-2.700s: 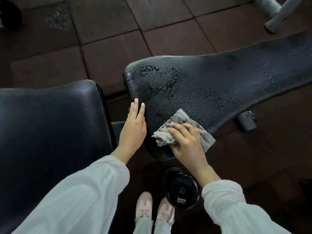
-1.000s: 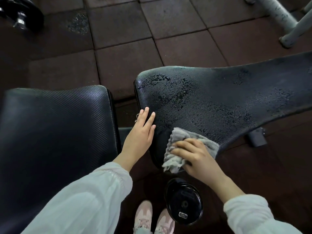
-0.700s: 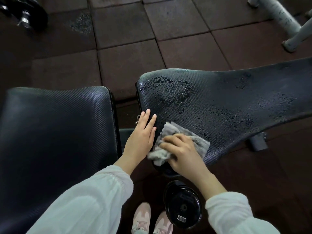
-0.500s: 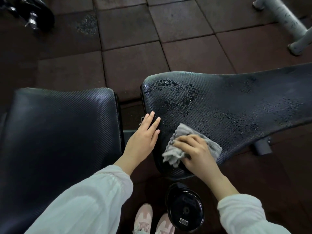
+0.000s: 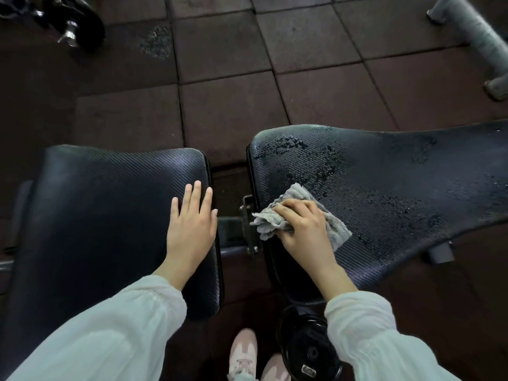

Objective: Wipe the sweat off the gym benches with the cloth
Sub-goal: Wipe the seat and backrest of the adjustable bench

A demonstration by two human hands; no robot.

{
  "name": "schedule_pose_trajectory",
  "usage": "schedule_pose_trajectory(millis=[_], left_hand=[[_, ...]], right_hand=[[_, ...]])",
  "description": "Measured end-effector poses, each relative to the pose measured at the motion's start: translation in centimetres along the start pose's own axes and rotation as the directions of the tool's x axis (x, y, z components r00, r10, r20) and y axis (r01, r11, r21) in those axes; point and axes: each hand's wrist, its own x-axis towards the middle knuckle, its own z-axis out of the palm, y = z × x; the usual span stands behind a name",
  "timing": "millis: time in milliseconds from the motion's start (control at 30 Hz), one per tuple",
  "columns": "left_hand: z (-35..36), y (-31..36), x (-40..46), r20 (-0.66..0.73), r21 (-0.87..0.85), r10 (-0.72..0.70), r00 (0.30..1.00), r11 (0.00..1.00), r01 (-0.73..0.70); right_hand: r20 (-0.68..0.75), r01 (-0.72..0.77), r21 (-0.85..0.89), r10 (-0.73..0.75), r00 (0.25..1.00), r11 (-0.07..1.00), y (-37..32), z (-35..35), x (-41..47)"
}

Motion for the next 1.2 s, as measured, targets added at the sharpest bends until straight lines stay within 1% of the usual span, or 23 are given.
schedule_pose_trajectory(millis=[67, 167, 200, 233, 333, 400, 500, 600, 667, 733, 833, 933, 1000, 1067, 1133, 1167, 1200], left_hand=[[-0.1, 0.0, 0.0, 0.012, -0.001, 0.008, 1.0, 1.0, -0.008], [0.0, -0.2, 0.1, -0.007, -0.005, 0.019, 1.0, 1.0, -0.019], [0.0, -0.2, 0.1, -0.013, -0.01, 0.018, 1.0, 1.0, -0.018], [0.0, -0.3, 0.1, -0.022, -0.012, 0.017, 1.0, 1.0, -0.017], [0.0, -0.3, 0.2, -0.031, -0.015, 0.017, 0.999, 1.0, -0.018], [0.0, -0.4, 0.2, -0.031, -0.017, 0.018, 0.999, 1.0, -0.019], [0.0, -0.3, 0.2, -0.049, -0.009, 0.012, 0.999, 1.0, -0.012], [0.0, -0.1, 0.1, -0.038, -0.006, -0.002, 0.999, 1.0, 0.002], [-0.1, -0.2, 0.2, -0.029, 0.002, -0.002, 1.0, 1.0, 0.002], [-0.1, -0.3, 0.2, -0.027, 0.003, 0.008, 1.0, 1.0, -0.007], [0.0, -0.4, 0.2, -0.029, -0.006, 0.007, 1.0, 1.0, -0.007], [0.1, -0.2, 0.2, -0.027, -0.008, -0.001, 1.0, 1.0, 0.001], [0.1, -0.1, 0.2, -0.03, -0.011, -0.004, 1.0, 1.0, 0.004], [0.0, -0.1, 0.1, -0.014, -0.019, -0.004, 1.0, 1.0, 0.004], [-0.2, -0.3, 0.1, -0.006, -0.014, 0.004, 1.0, 1.0, -0.005], [-0.2, -0.4, 0.1, 0.001, -0.013, 0.009, 1.0, 1.0, -0.009], [-0.2, -0.4, 0.1, 0.008, -0.014, 0.013, 1.0, 1.0, -0.013]], right_hand=[[0.016, 0.027, 0.01, -0.027, 1.0, 1.0, -0.5, 0.1, 0.3], [0.098, 0.185, 0.024, -0.187, 0.978, 0.982, 0.5, -0.9, -1.2], [0.102, 0.204, 0.017, -0.204, 0.974, 0.979, 1.1, -1.5, -1.9], [0.085, 0.18, 0.015, -0.181, 0.98, 0.984, 1.8, -1.9, -2.1], [-0.013, -0.017, 0.001, 0.017, 1.0, 1.0, 2.9, -2.0, -0.9], [-0.046, -0.076, -0.027, 0.075, 0.996, 0.997, 2.3, -1.3, 0.9], [-0.013, -0.032, -0.029, 0.031, 0.999, 0.999, 0.8, -0.3, 2.5], [0.068, 0.087, 0.018, -0.088, 0.994, 0.996, 0.3, -0.2, 1.2], [0.089, 0.139, 0.028, -0.141, 0.986, 0.99, 0.9, -0.8, -0.4], [0.057, 0.087, 0.021, -0.088, 0.995, 0.996, 1.8, -1.4, -0.8], [-0.035, -0.064, -0.014, 0.063, 0.997, 0.998, 2.1, -1.2, 1.1], [-0.046, -0.117, -0.022, 0.116, 0.992, 0.993, 1.0, 0.1, 4.0], [-0.009, -0.08, -0.013, 0.08, 0.997, 0.997, 0.1, 0.9, 4.6], [0.035, 0.039, 0.006, -0.039, 0.999, 0.999, -0.3, 1.0, 3.6], [0.074, 0.167, 0.024, -0.168, 0.983, 0.986, 0.3, 0.4, 1.7], [0.083, 0.192, 0.024, -0.194, 0.978, 0.981, 0.9, -0.1, 1.0], [0.077, 0.186, 0.021, -0.187, 0.979, 0.982, 1.6, -0.6, 0.5]])
